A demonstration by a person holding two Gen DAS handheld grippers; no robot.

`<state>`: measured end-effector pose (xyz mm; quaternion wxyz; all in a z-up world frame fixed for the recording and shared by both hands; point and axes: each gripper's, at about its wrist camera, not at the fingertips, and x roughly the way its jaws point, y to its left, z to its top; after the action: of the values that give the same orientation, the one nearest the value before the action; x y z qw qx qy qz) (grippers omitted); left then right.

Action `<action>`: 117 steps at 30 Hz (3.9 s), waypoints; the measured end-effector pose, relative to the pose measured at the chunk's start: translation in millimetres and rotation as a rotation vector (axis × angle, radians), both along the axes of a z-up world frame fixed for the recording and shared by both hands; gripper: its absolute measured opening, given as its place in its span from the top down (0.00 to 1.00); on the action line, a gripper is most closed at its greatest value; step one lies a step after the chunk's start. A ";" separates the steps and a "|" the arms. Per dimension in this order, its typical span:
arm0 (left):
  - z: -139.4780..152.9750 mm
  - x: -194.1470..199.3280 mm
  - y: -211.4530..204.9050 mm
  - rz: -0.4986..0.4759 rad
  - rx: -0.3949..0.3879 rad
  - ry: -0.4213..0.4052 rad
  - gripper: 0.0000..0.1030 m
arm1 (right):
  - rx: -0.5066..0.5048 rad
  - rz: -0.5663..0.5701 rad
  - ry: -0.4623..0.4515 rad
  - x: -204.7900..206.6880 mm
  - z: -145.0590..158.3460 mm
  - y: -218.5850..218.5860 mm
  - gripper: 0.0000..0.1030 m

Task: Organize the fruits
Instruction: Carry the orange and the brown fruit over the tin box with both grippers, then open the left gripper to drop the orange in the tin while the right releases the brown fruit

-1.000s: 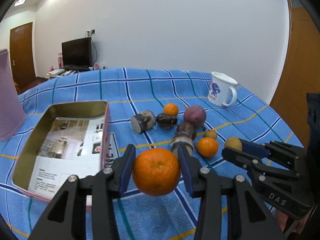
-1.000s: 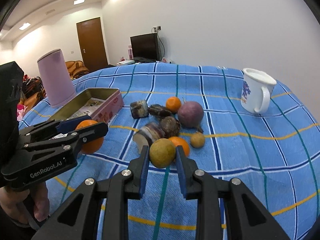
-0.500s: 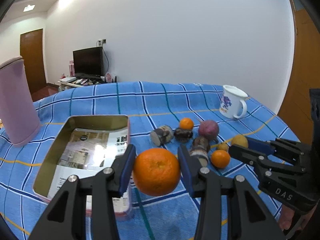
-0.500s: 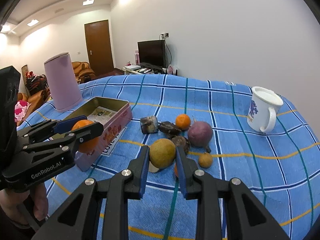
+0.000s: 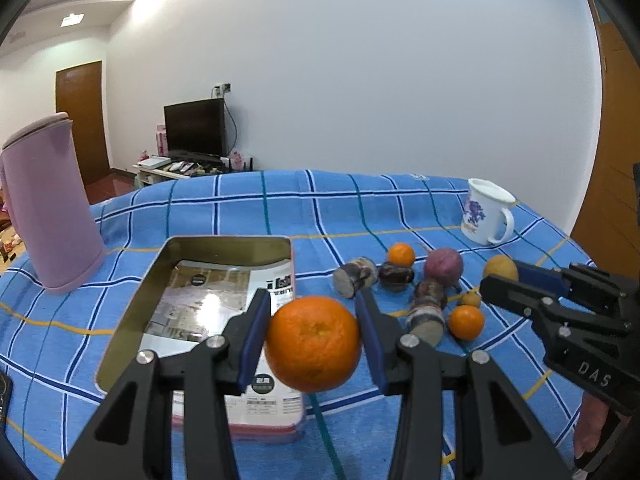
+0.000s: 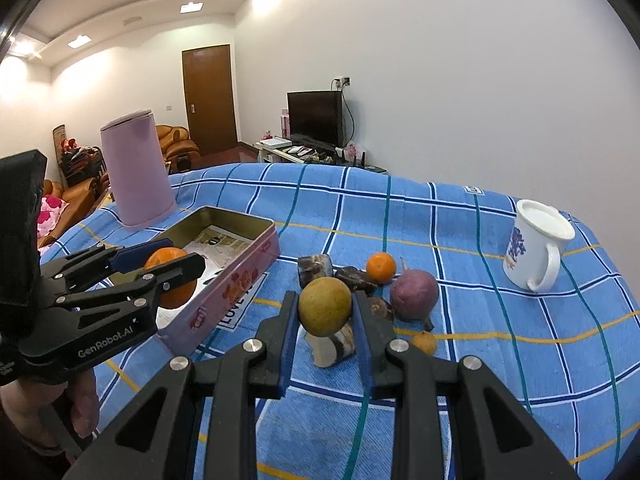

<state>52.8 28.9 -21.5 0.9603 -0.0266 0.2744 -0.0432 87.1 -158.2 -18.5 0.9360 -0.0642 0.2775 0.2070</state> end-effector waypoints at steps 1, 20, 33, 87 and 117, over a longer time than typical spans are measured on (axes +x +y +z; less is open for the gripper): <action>0.2 -0.2 0.6 0.003 0.001 -0.001 0.56 | -0.001 0.002 -0.002 -0.5 0.5 1.0 0.73; 0.3 1.7 20.1 0.050 0.015 -0.004 0.56 | -0.014 0.066 -0.041 4.6 23.7 27.9 0.73; 3.1 5.5 38.9 0.083 0.026 -0.011 0.56 | -0.025 0.118 -0.068 11.8 39.8 51.8 0.73; -31.9 40.9 100.0 0.174 0.029 0.107 0.56 | -0.128 0.268 0.161 68.7 -48.4 158.5 0.72; 10.2 -3.4 90.6 0.233 0.035 -0.055 0.00 | -0.091 0.198 0.080 31.1 -28.4 114.8 0.46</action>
<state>49.4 119.5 -11.4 0.9663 -0.0401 0.2439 0.0727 118.2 -43.3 -46.9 0.8953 -0.1255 0.3159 0.2879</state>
